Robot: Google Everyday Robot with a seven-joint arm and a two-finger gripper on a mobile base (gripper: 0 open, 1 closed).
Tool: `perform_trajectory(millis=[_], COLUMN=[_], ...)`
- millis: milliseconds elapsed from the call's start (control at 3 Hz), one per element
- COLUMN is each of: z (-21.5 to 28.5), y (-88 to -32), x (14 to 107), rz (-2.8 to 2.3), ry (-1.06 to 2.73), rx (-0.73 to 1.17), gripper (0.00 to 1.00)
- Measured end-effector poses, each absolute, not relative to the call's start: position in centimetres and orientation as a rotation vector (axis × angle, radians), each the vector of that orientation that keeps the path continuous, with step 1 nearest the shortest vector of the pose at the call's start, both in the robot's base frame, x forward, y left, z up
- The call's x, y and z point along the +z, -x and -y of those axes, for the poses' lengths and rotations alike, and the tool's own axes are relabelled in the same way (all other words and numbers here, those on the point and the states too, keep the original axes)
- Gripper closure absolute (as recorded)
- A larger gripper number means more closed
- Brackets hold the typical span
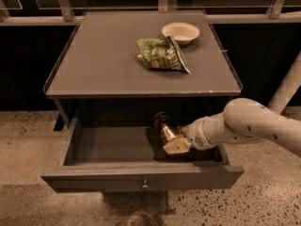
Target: Place orange can into top drawer
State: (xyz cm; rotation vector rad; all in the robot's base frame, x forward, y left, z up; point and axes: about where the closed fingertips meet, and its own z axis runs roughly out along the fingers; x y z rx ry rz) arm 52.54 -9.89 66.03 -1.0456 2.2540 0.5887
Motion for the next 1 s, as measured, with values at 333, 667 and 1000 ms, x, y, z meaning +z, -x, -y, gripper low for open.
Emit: perform_trajectory(millis=[333,667,1000], z=[9.90,9.89,9.89], y=[-52.55,-52.55,-52.55], x=[66.03,66.03,66.02], rz=[-2.254,-2.254,-2.254], ry=[1.045,1.045,1.045], rx=[0.588,0.588,0.588], gripper=[0.82,0.58,0.35])
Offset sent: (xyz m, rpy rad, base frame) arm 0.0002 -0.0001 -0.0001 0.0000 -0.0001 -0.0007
